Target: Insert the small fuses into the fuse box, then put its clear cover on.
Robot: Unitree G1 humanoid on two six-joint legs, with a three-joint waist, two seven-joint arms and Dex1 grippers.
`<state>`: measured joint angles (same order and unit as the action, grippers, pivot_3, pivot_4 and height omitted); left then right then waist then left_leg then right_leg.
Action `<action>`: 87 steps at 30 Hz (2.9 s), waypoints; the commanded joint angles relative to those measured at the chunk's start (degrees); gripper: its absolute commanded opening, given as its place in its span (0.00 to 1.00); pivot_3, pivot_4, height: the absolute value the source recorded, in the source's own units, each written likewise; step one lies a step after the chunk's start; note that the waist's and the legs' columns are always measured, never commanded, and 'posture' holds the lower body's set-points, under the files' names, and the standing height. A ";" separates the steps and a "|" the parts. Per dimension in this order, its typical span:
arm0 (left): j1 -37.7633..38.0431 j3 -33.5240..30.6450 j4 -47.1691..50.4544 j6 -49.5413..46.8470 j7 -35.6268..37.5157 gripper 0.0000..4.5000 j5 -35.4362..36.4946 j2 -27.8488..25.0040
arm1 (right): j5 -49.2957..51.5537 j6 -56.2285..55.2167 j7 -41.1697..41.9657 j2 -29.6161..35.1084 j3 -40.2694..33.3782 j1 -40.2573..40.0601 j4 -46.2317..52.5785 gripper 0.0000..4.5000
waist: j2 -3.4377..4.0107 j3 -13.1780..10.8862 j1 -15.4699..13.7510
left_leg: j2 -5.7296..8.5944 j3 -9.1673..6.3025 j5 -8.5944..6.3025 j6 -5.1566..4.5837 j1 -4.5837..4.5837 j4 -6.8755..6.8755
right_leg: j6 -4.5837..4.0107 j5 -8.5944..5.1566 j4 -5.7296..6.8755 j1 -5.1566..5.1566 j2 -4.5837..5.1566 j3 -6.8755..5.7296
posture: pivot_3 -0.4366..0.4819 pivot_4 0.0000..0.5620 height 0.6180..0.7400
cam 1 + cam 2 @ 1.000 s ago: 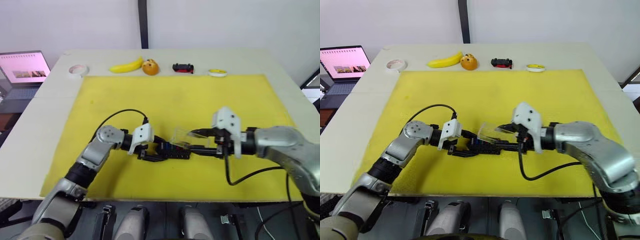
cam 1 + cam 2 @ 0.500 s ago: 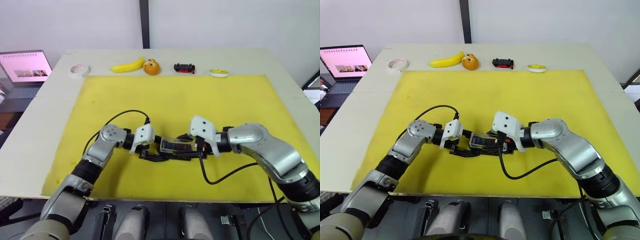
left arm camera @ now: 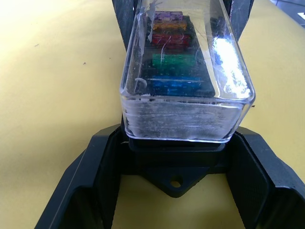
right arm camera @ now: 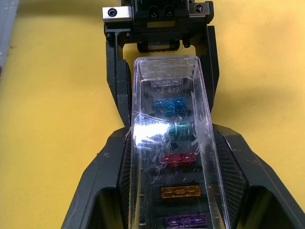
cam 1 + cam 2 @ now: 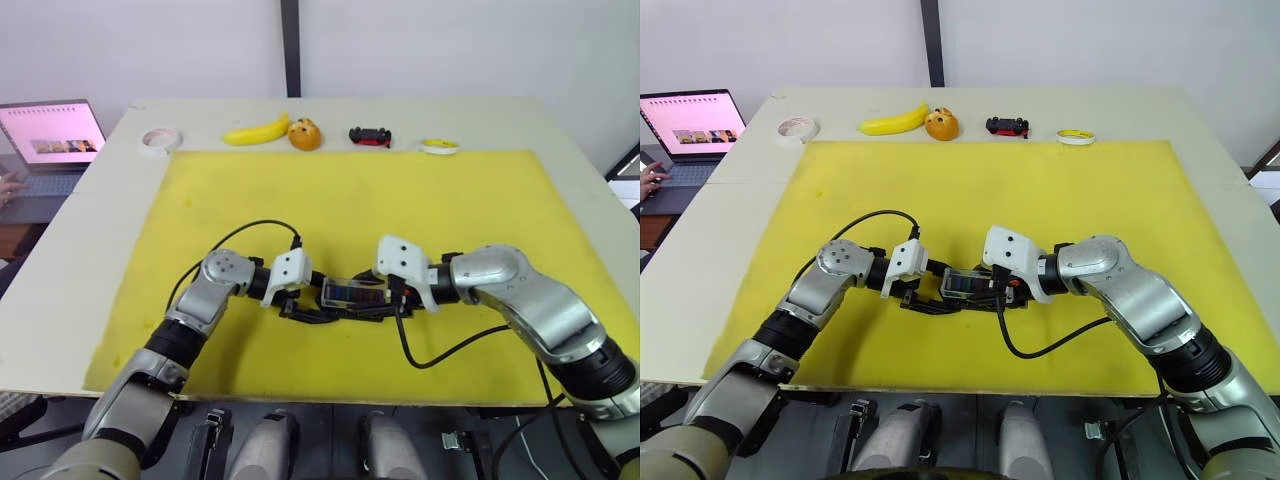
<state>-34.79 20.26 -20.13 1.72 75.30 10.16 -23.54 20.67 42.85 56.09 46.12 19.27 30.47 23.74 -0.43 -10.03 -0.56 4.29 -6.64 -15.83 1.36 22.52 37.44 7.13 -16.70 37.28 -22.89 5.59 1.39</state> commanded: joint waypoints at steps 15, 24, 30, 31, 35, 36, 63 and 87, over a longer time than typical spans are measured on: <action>-0.27 -0.46 1.36 -0.06 -0.59 0.57 -1.05 0.94 | 3.03 6.47 -1.10 -0.58 -3.13 -1.17 4.92 0.38 | 0.00 0.00 -0.12 | 0.01 -0.01 0.00 0.00 0.00 0.01 | 0.00 0.00 0.00 0.00 0.01 0.00 | 0.48 0.27 1.00; -0.92 -0.62 0.46 0.24 -0.59 0.57 -1.52 1.65 | 0.72 4.81 -1.84 -0.46 -1.76 -2.06 5.15 0.38 | 0.00 0.00 -0.12 | 0.02 -0.01 0.00 0.00 0.00 0.01 | 0.00 0.00 0.00 0.01 0.01 0.00 | 0.48 0.27 1.00; -0.88 -0.95 0.07 0.45 -0.44 0.57 -1.57 1.43 | 0.95 4.98 -1.44 0.22 -2.30 -2.42 5.78 0.38 | 0.00 0.00 -0.13 | 0.02 -0.01 0.00 0.00 0.00 0.02 | 0.00 0.00 0.00 0.02 0.01 0.00 | 0.48 0.27 1.00; -0.83 -0.95 0.12 0.43 -0.43 0.57 -1.56 1.42 | 0.94 4.94 -1.40 0.28 -2.36 -2.47 5.84 0.38 | 0.00 0.00 -0.13 | 0.02 -0.01 0.00 0.00 0.00 0.02 | 0.00 0.00 0.00 0.02 0.01 0.00 | 0.48 0.27 1.00; -0.56 -0.90 0.72 0.06 -0.43 0.57 -1.45 1.46 | 0.21 4.19 -1.74 0.56 -2.86 -2.50 6.15 0.79 | 0.00 0.00 -0.09 | 0.02 -0.01 0.00 0.00 0.00 0.02 | 0.00 0.00 0.00 0.01 0.01 0.00 | 0.48 0.27 1.00; -0.54 -0.92 0.76 -0.02 -0.38 0.57 -1.39 1.49 | 0.10 4.30 -1.92 0.57 -3.11 -2.32 6.03 0.79 | 0.00 0.00 -0.01 | 0.02 -0.01 0.00 0.00 0.00 0.02 | 0.00 0.00 0.00 0.01 0.01 0.00 | 0.48 0.27 1.00; 0.14 -1.07 2.22 -1.31 -0.11 0.57 -0.82 1.59 | -3.57 -0.19 -1.94 2.72 -4.41 -1.84 8.01 0.79 | 0.00 0.00 0.02 | 0.01 -0.01 0.00 0.00 0.00 0.02 | 0.00 0.00 0.05 -0.02 0.00 0.00 | 0.48 0.27 1.00; -0.06 -1.12 1.23 -0.77 -0.44 0.57 -1.25 2.02 | 6.38 -4.95 -3.21 -8.66 -11.48 -11.22 -0.33 0.01 | -0.01 0.00 0.31 | 0.01 -0.01 0.01 0.01 -0.01 0.04 | 0.00 0.00 0.16 -0.05 -0.01 0.01 | 0.48 0.27 1.00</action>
<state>-34.49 19.46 -19.40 0.51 74.80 8.95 -21.73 28.01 38.97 52.84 36.94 6.90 19.69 23.18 -0.44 -10.03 -0.25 4.31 -6.64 -15.83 1.36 22.51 37.48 7.13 -16.69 37.44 -22.93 5.58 1.40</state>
